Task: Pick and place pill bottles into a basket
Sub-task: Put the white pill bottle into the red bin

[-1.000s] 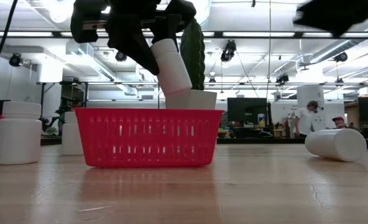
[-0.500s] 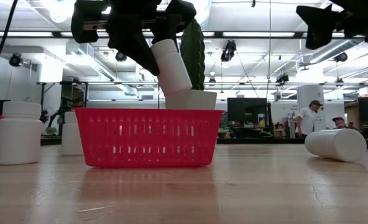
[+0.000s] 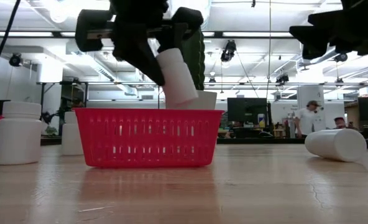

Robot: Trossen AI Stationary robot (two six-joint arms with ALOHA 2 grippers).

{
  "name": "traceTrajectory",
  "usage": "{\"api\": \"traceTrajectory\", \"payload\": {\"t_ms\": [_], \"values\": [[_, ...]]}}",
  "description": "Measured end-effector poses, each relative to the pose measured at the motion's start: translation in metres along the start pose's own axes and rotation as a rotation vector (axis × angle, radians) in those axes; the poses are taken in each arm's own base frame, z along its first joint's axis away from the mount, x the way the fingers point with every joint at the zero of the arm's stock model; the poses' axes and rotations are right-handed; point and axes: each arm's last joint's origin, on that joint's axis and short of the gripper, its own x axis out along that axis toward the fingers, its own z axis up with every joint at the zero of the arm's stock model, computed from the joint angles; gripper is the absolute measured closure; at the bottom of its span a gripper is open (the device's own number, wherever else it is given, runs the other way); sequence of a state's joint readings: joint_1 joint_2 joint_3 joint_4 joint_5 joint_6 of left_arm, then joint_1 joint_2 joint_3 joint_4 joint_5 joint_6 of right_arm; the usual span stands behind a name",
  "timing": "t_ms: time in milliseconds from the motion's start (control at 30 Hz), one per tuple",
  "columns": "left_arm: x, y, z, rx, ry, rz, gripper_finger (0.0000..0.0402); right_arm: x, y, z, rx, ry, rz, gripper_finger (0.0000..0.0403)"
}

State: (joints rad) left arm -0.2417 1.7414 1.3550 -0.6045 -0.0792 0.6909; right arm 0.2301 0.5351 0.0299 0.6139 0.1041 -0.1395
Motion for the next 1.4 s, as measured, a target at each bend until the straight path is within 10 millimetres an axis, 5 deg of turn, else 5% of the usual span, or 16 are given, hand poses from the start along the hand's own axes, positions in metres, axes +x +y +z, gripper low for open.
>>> {"api": "traceTrajectory", "payload": {"t_ms": [533,1400], "values": [[0.019,0.015,-0.004,-0.025,0.052,-0.015,0.0252,0.000,0.000,0.000,0.008,0.003,-0.003,0.0188],[0.035,0.010,-0.009,-0.029,0.078,-0.076,0.0252,0.000,-0.001,-0.001,0.018,0.007,-0.028,0.0188]]}}
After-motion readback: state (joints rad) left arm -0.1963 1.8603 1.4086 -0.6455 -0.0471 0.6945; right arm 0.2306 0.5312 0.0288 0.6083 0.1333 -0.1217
